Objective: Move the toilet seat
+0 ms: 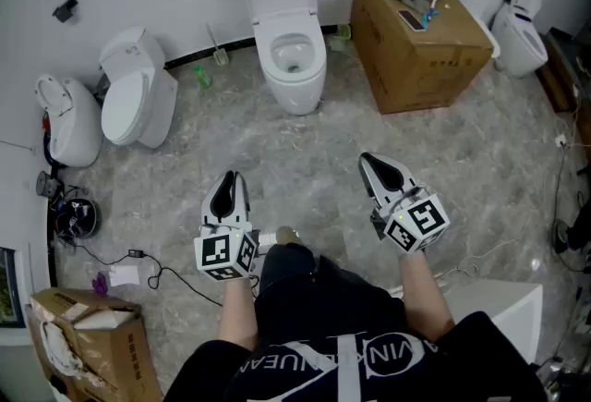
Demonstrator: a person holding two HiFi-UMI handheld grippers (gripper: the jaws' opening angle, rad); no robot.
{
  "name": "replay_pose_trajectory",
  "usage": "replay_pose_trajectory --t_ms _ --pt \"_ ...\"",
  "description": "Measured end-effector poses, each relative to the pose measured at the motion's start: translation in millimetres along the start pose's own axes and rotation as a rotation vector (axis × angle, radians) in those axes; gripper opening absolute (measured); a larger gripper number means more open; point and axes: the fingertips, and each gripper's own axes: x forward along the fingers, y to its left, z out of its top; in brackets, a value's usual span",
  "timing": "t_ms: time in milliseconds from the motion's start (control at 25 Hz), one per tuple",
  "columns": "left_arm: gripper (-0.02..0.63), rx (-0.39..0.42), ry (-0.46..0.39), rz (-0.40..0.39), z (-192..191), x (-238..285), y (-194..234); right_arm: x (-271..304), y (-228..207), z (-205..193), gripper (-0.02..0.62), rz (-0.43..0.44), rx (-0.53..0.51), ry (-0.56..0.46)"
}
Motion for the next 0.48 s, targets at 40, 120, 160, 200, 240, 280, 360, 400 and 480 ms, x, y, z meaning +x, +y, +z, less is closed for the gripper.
replay_pose_trajectory --t_ms 40,120,160,200,240,280,360,400,480 --pt "0.049 -0.010 0.002 0.002 -0.7 -4.3 -2.0 -2.4 1.1 0.5 0.009 0.002 0.012 -0.002" --pt "0.049 -0.019 0.002 -0.002 -0.3 -8.9 -6.9 -5.0 2.5 2.5 0.009 0.007 0.021 -0.003" --pt "0.049 -0.013 0.000 -0.008 1.2 -7.7 -10.0 -4.5 2.5 4.5 0.009 0.010 0.015 -0.004" --pt "0.049 -0.001 -0.002 -0.018 3.1 -4.5 -13.4 -3.0 2.1 6.4 0.009 0.013 0.006 -0.005" --pt "0.049 0.015 -0.003 -0.027 4.5 -0.6 -16.8 -1.1 1.7 7.1 0.009 0.016 -0.001 -0.003" --pt "0.049 0.031 -0.003 -0.035 4.7 3.2 -20.0 0.7 1.2 5.7 0.009 0.018 -0.007 0.002" --pt "0.049 0.055 0.001 -0.048 1.5 9.8 -25.1 3.5 -0.9 -1.7 0.009 0.019 -0.010 0.019" --pt "0.049 0.061 0.005 -0.052 -1.1 12.0 -26.8 4.5 -2.2 -6.3 0.009 0.019 -0.005 0.028" --pt "0.049 0.062 0.016 -0.056 -5.4 14.1 -27.7 6.3 -3.8 -13.9 0.009 0.023 0.011 0.041"
